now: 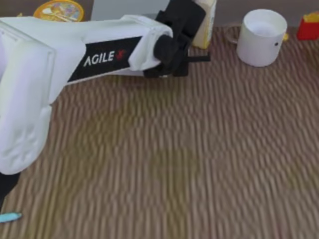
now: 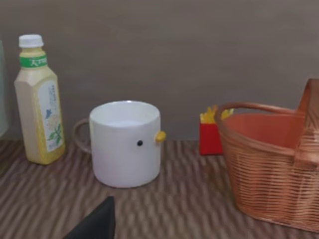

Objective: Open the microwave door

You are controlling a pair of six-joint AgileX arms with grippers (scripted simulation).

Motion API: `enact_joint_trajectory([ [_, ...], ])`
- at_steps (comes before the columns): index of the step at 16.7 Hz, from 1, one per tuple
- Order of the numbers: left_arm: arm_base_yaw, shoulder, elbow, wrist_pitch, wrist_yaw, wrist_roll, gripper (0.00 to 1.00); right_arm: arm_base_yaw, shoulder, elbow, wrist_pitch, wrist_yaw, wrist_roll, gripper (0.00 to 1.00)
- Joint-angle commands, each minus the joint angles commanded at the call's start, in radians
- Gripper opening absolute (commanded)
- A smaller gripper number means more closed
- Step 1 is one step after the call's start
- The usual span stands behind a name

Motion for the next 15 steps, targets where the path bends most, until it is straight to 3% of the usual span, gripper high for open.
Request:
enact_joint_trajectory([
  [5, 0.013, -0.051, -0.077, 0.051, 0.029, 0.05, 0.0, 0.0, 0.0, 0.0, 0.0, 0.0, 0.0, 1.0],
  [15, 0.013, -0.051, -0.077, 0.052, 0.029, 0.05, 0.0, 0.0, 0.0, 0.0, 0.0, 0.0, 0.0, 1.0],
])
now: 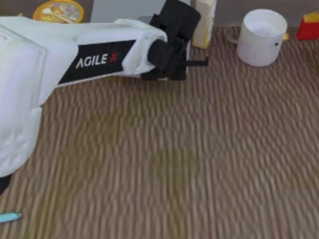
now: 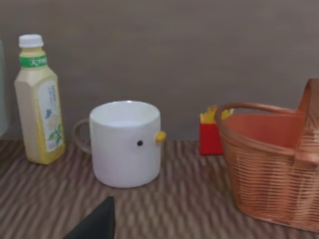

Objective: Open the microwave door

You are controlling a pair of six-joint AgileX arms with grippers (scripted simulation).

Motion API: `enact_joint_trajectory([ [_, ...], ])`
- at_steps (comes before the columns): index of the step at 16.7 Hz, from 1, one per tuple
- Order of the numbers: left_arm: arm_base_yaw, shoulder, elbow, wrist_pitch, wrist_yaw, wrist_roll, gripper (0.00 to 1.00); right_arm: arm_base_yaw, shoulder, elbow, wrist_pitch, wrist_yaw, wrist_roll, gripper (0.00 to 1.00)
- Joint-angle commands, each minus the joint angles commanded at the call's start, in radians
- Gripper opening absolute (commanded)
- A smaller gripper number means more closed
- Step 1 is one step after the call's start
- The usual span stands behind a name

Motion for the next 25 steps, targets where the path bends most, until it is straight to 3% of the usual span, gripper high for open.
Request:
enact_joint_trajectory([
  [14, 0.0, 0.0, 0.0, 0.0, 0.0, 0.0, 0.0, 0.0, 0.0, 0.0, 0.0, 0.0, 0.0, 1.0],
  [25, 0.009, -0.055, -0.094, 0.06, 0.047, 0.066, 0.0, 0.0, 0.0, 0.0, 0.0, 0.0, 0.0, 1.0],
])
